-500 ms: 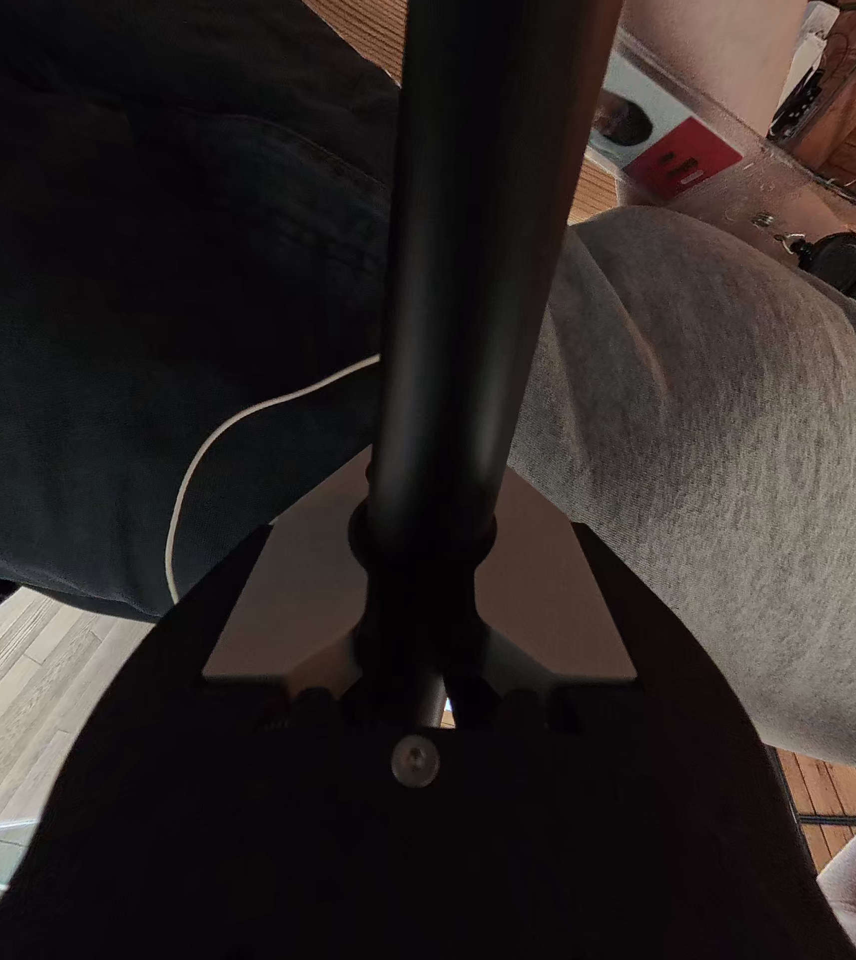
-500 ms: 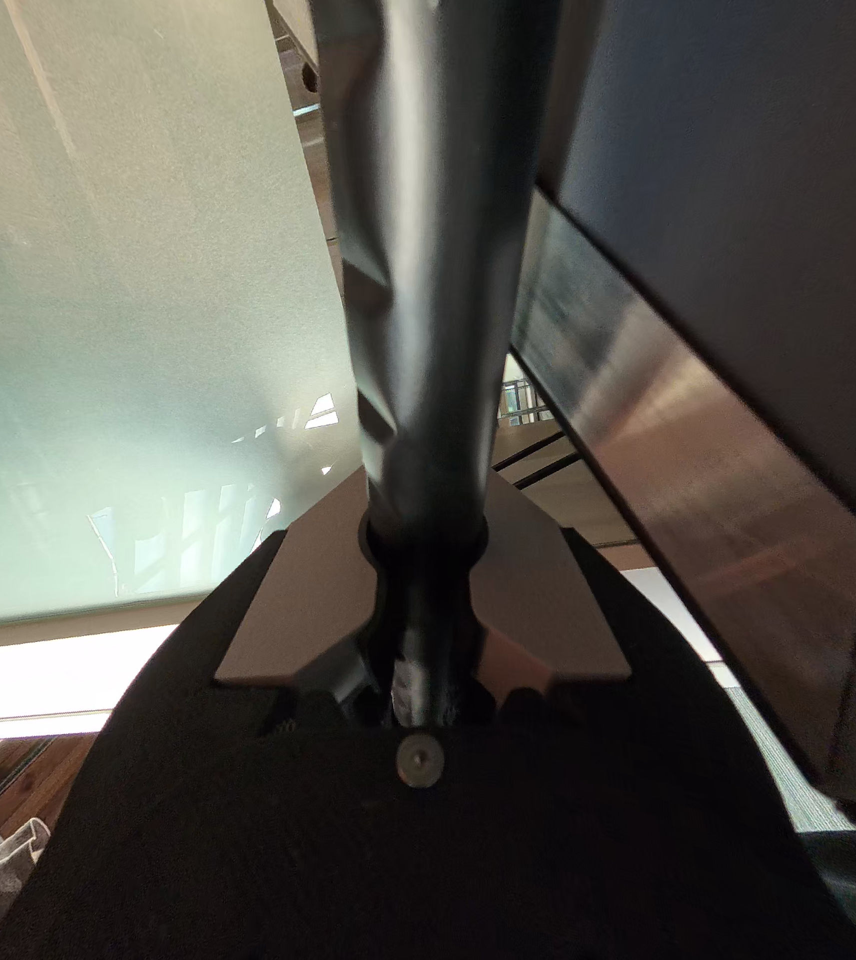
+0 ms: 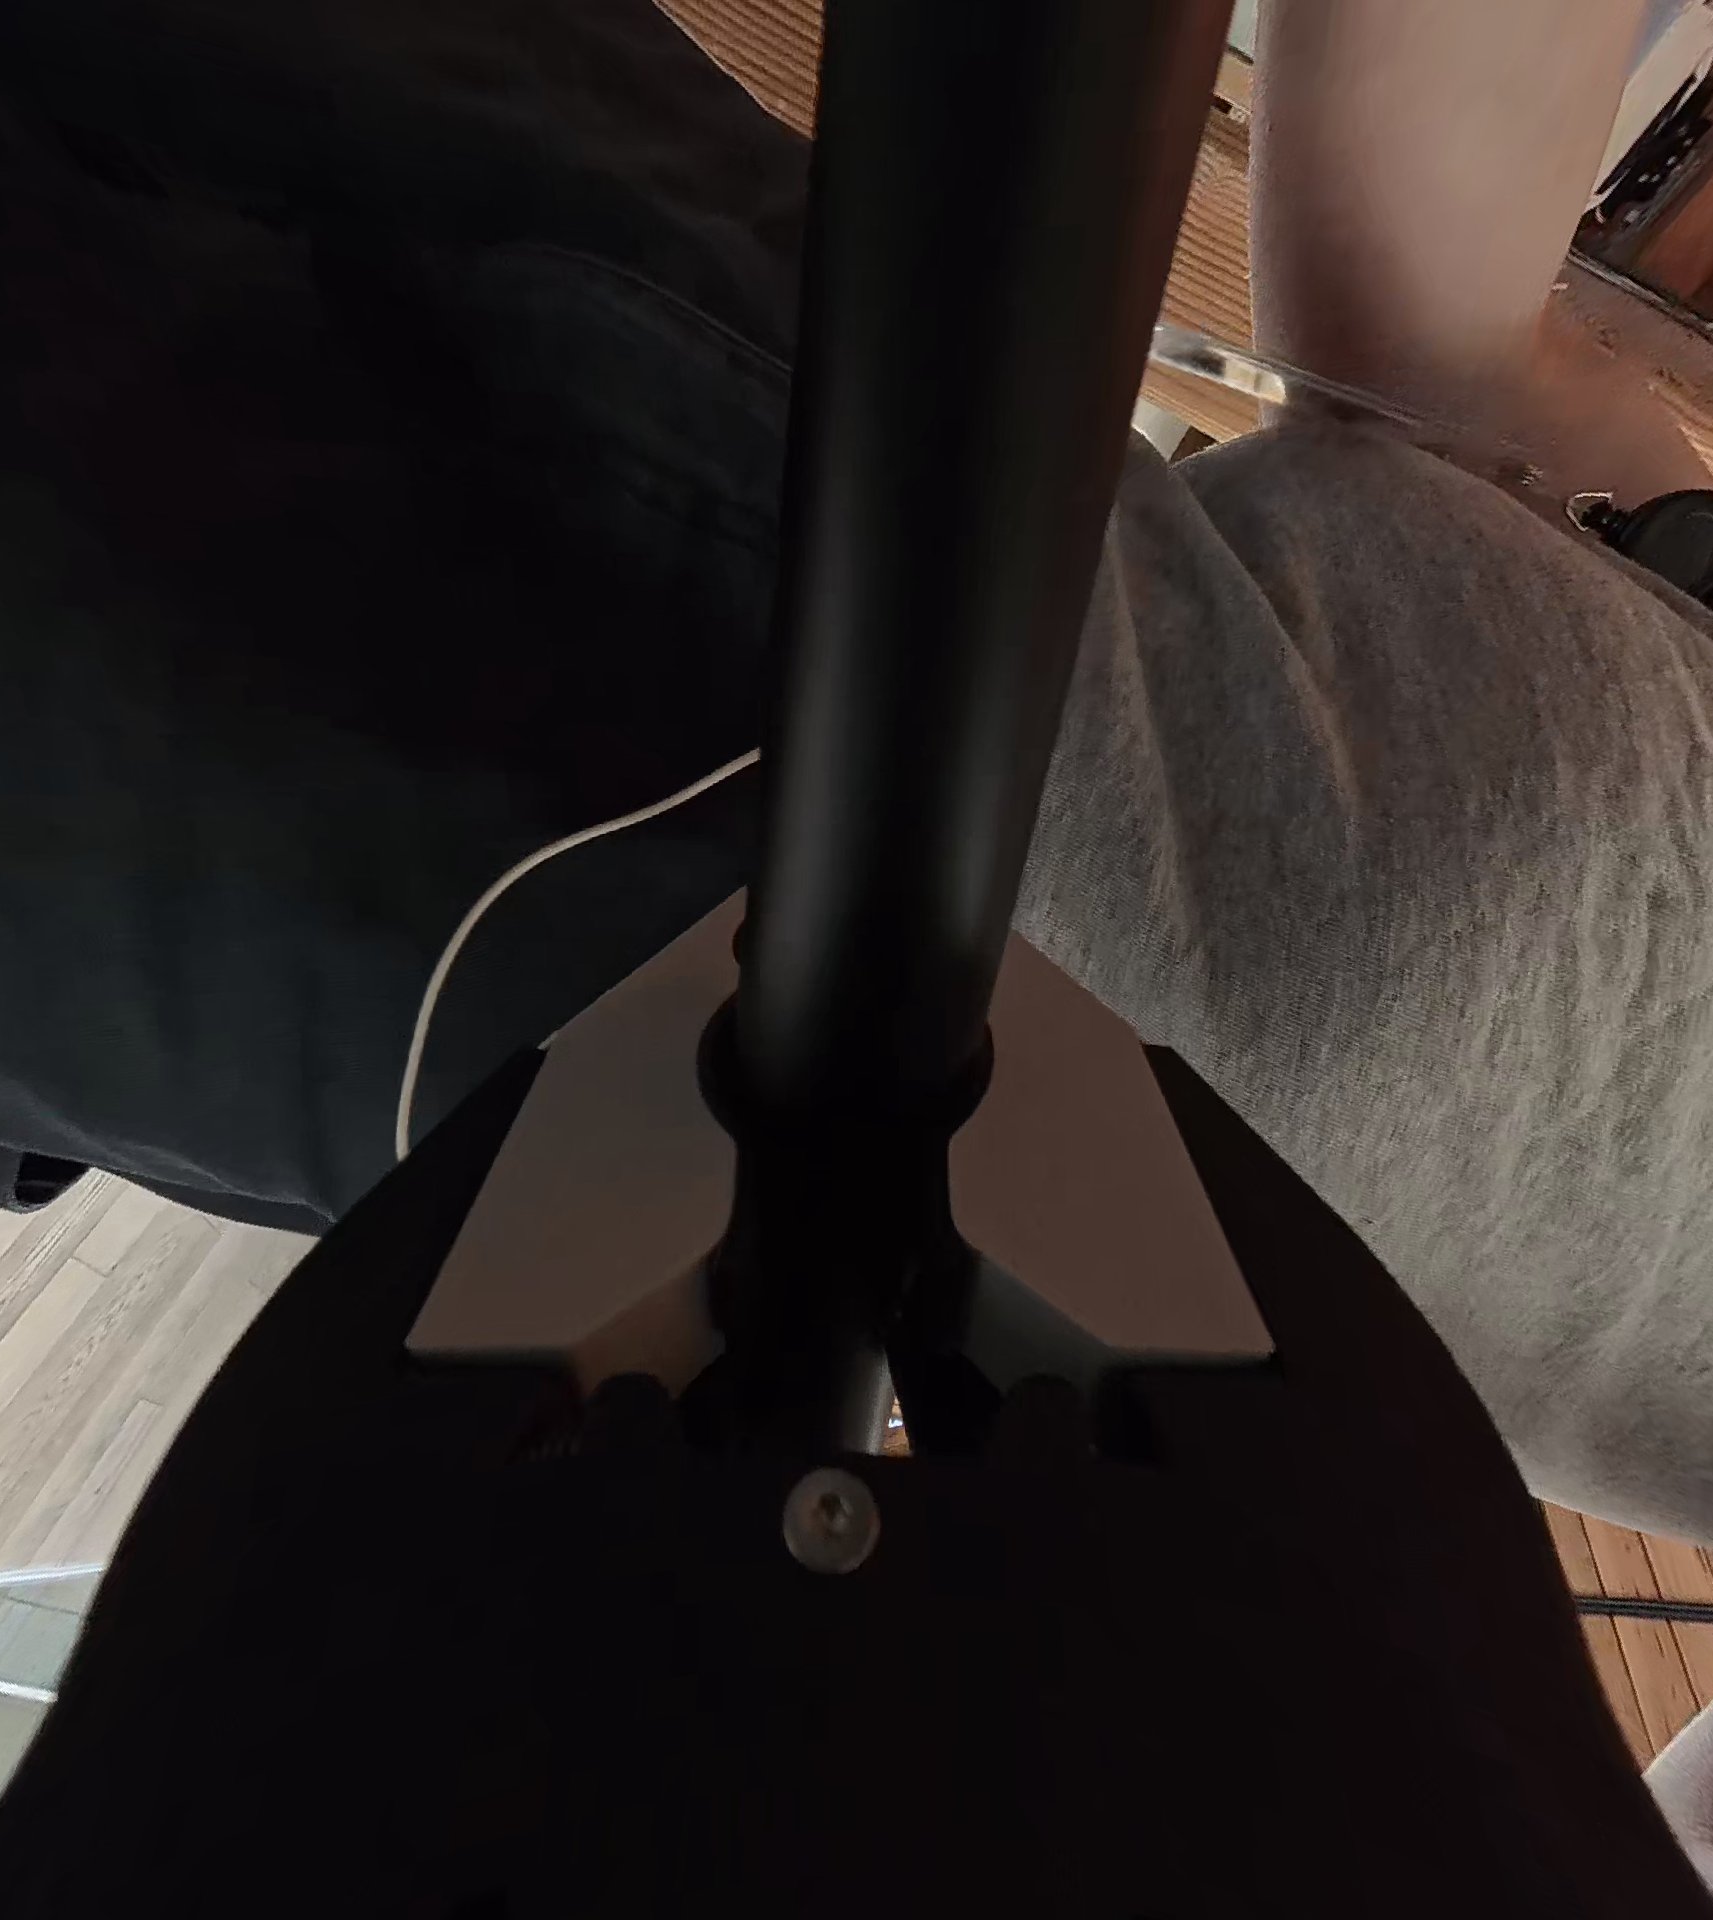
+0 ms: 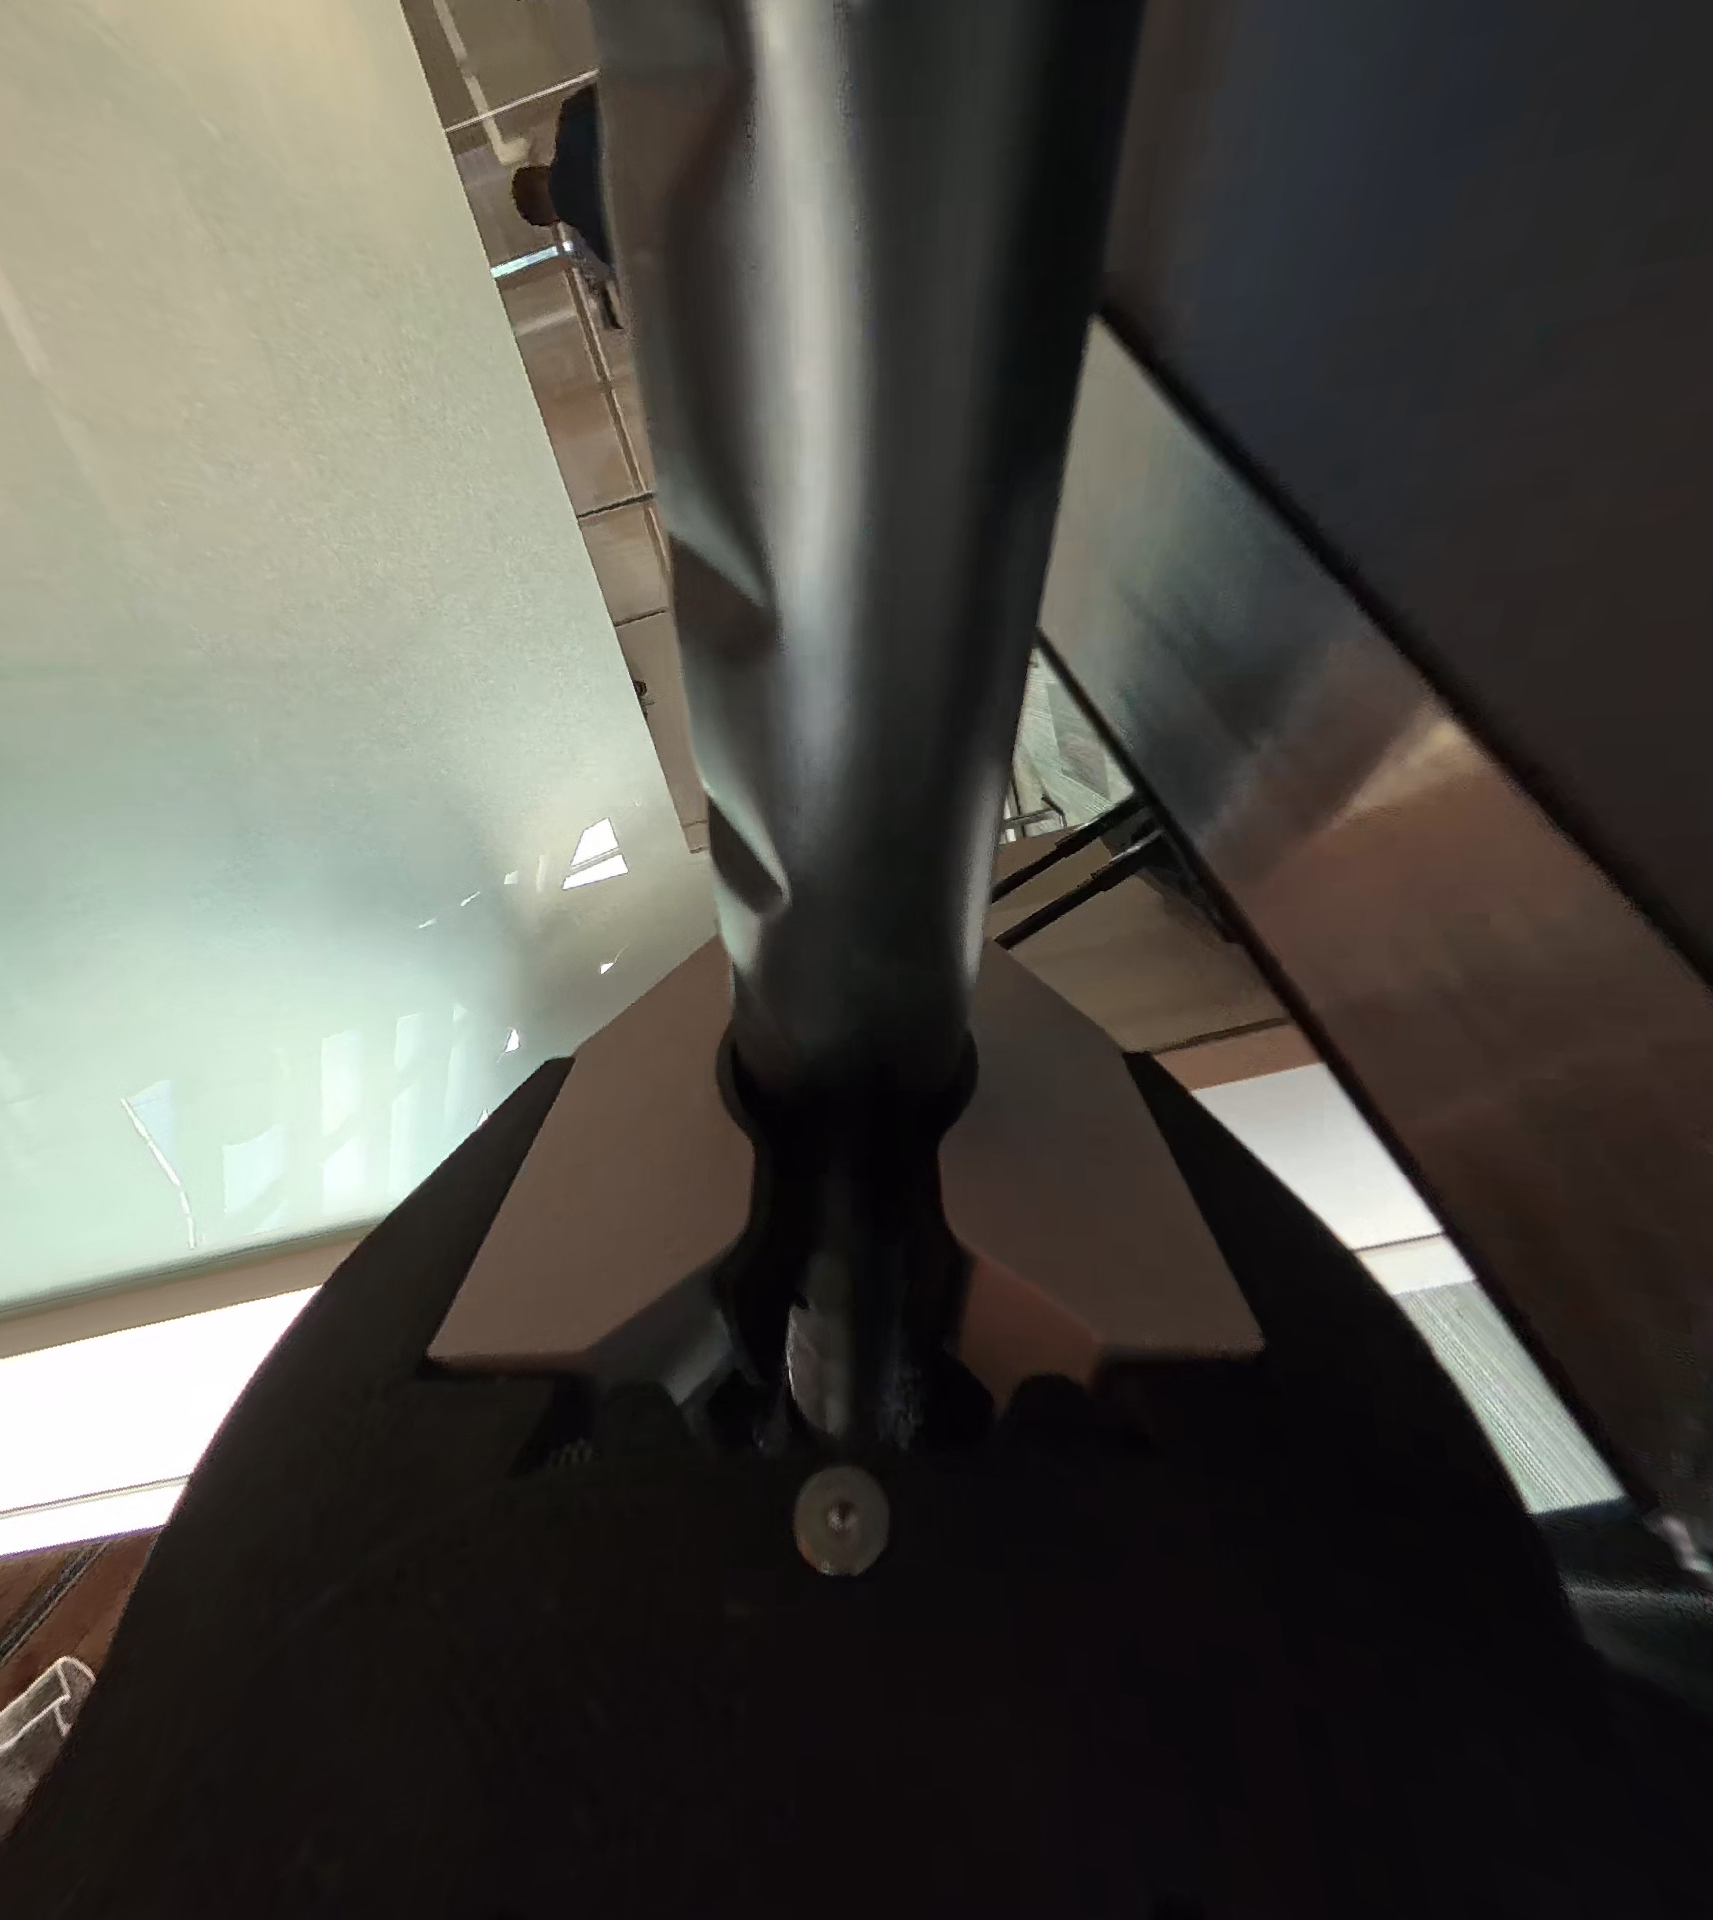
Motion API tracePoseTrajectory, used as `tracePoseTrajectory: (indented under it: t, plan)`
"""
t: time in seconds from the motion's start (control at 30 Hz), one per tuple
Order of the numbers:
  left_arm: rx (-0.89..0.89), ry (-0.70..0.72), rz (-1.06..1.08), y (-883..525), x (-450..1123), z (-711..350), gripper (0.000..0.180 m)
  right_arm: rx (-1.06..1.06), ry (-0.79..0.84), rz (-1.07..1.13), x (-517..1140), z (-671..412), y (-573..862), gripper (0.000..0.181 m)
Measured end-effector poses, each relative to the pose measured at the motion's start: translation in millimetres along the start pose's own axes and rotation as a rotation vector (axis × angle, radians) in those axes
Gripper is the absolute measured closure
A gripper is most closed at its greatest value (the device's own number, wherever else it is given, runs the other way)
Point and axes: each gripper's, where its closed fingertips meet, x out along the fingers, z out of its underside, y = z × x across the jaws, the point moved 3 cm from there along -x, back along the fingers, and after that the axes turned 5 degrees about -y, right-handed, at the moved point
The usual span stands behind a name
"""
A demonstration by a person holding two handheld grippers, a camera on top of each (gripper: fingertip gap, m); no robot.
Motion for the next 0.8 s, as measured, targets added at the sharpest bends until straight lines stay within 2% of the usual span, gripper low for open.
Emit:
tracePoseTrajectory:
  t: [0.37, 0.6, 0.8]
  plan:
    - [-0.051, 0.061, 0.042, -16, 63, 37, 0.152, 0.115, -0.116, 0.089, -40, 58, 33, 0.165]
    - [-0.029, 0.088, 0.091, -40, 125, 65, 0.153, 0.108, -0.146, 0.144, -71, 99, 53, 0.165]
    - [0.025, 0.049, 0.103, -73, 147, 120, 0.155, 0.075, -0.14, 0.151, -80, 156, 68, 0.164]
